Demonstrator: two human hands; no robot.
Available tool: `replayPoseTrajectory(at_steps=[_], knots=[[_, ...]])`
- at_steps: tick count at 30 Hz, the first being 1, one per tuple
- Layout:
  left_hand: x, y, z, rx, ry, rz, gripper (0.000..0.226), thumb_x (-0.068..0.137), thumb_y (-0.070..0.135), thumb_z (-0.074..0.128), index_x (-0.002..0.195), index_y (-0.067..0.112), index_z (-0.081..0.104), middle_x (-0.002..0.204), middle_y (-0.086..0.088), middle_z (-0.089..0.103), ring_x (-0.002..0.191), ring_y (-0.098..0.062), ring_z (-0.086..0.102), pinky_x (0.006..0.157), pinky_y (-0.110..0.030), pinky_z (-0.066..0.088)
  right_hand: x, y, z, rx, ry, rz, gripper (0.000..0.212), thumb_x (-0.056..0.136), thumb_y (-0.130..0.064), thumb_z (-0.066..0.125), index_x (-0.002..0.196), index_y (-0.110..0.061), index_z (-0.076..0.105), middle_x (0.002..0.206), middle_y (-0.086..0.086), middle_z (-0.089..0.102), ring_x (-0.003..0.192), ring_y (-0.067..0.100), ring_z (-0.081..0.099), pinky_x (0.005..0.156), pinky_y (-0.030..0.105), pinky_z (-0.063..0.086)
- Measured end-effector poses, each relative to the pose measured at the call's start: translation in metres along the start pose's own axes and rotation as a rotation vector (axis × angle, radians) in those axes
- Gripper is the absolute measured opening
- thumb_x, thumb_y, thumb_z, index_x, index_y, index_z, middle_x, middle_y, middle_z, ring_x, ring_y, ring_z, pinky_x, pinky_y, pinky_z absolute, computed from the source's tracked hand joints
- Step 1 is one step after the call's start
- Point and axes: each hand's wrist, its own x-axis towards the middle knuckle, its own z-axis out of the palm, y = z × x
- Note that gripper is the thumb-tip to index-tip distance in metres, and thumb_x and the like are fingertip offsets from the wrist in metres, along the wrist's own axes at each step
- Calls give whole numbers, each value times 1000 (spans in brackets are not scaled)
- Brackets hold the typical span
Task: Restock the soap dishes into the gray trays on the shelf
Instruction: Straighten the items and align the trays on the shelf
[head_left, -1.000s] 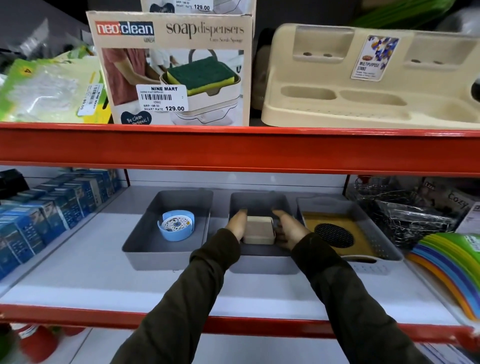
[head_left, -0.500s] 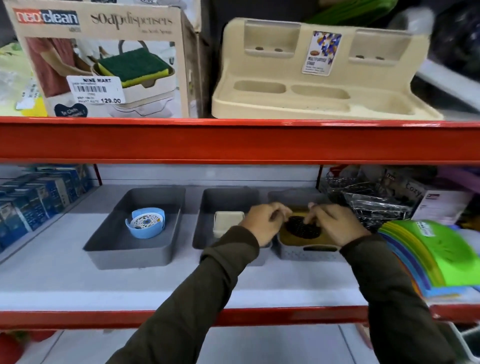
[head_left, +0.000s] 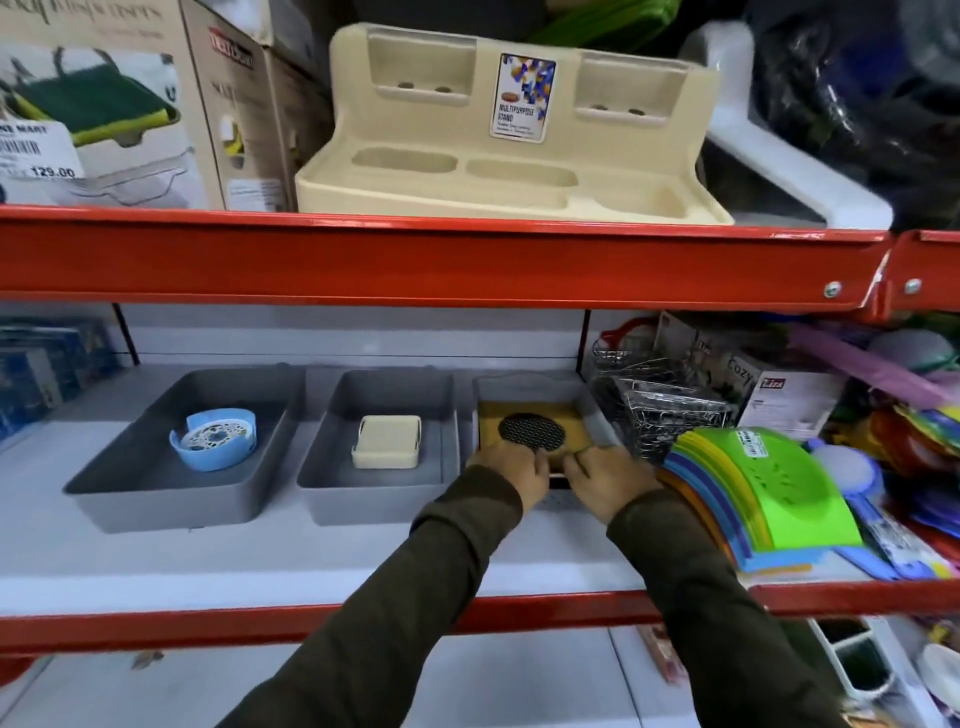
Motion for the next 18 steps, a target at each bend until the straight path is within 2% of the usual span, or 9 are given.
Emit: replayPoseTrajectory(at_steps=[3, 7, 9, 11, 14, 18], knots=[[0, 0, 1, -30, 4, -20, 59, 102, 39, 23, 98, 2, 69, 101, -19, 68, 96, -33, 64, 83, -34, 48, 1, 1, 1, 26, -17, 2, 46, 96, -36, 31, 92, -13, 71, 92, 14, 71, 87, 30, 65, 69, 30, 43], [-2, -5, -1, -98, 34, 4, 52, 101, 39, 28, 95, 5, 67, 95, -19, 67, 90, -34, 65, 80, -36, 54, -1, -2, -2, 78, -9, -22, 43, 95, -35, 33, 85, -12, 68, 88, 16, 70, 85, 33, 65, 71, 35, 49], [-8, -11, -1, -136, 124, 49, 45, 100, 38, 31, 99, 9, 65, 98, -17, 67, 90, -34, 65, 80, -37, 55, -4, -7, -5, 91, 28, -46, 40, 96, -34, 34, 86, -11, 65, 85, 17, 69, 82, 34, 64, 69, 35, 49], [-17, -20, -6, -125, 247, 99, 40, 100, 36, 32, 109, 13, 63, 109, -12, 66, 96, -32, 64, 81, -37, 54, -9, -14, -8, 98, 59, -71, 36, 96, -33, 36, 85, -13, 63, 85, 16, 69, 80, 33, 64, 68, 36, 49], [-35, -39, -13, 34, 376, 43, 46, 96, 40, 30, 118, 16, 62, 118, -10, 64, 103, -32, 62, 89, -37, 51, -22, -24, -8, 137, 38, -91, 30, 93, -32, 39, 87, -15, 63, 89, 16, 69, 80, 32, 64, 69, 37, 51], [-72, -63, -22, 245, 338, -140, 53, 95, 50, 28, 113, 17, 64, 112, -11, 69, 105, -32, 63, 103, -42, 42, -51, -37, -5, 70, 27, -81, 30, 90, -34, 42, 103, -18, 62, 105, 13, 67, 92, 32, 62, 80, 39, 53]])
